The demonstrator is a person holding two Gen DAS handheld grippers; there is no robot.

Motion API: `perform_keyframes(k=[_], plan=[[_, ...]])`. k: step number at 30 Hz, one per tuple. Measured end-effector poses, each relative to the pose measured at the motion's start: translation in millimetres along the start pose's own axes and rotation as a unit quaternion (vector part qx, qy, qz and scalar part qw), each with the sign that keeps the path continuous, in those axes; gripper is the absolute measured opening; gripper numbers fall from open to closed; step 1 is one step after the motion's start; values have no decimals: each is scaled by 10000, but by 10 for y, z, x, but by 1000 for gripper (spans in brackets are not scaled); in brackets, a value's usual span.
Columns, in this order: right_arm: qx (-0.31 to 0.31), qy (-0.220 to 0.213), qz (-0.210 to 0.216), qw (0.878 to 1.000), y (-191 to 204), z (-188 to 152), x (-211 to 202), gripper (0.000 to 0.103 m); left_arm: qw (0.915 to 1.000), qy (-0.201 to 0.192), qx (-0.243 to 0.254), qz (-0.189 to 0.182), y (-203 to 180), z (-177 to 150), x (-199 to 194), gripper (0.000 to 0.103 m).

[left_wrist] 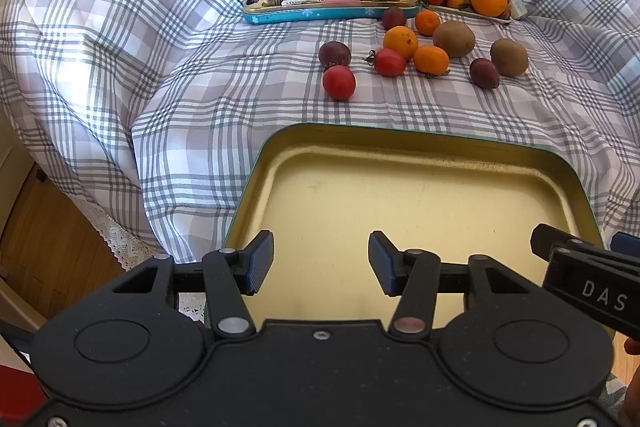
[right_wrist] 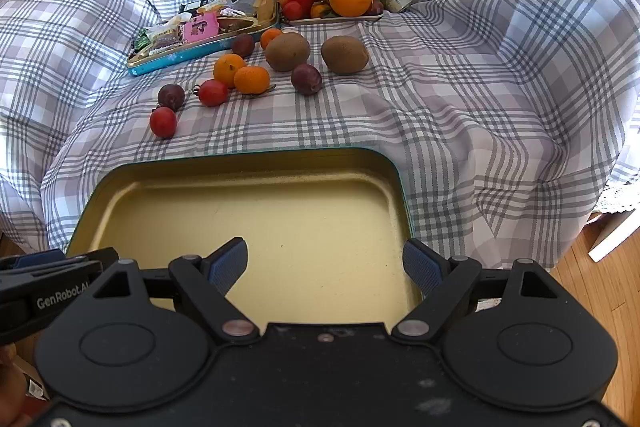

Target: Organize fruits

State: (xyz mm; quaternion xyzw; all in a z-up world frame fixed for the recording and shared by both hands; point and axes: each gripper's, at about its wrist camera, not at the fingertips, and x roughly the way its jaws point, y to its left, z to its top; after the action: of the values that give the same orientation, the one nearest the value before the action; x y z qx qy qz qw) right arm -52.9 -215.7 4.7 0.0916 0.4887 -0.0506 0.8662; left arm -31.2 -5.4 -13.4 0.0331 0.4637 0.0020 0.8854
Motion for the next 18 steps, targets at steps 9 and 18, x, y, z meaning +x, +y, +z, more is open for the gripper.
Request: perform_keyframes(k=[9,18], plan=[[-2,0,-2,10000,7,2,-2,89,10000,14,9,-1,-2,-5,-3,58],[-8,10,1,10000,12,-8,2,89,10000,24,18,8,-9,-7,-2,58]])
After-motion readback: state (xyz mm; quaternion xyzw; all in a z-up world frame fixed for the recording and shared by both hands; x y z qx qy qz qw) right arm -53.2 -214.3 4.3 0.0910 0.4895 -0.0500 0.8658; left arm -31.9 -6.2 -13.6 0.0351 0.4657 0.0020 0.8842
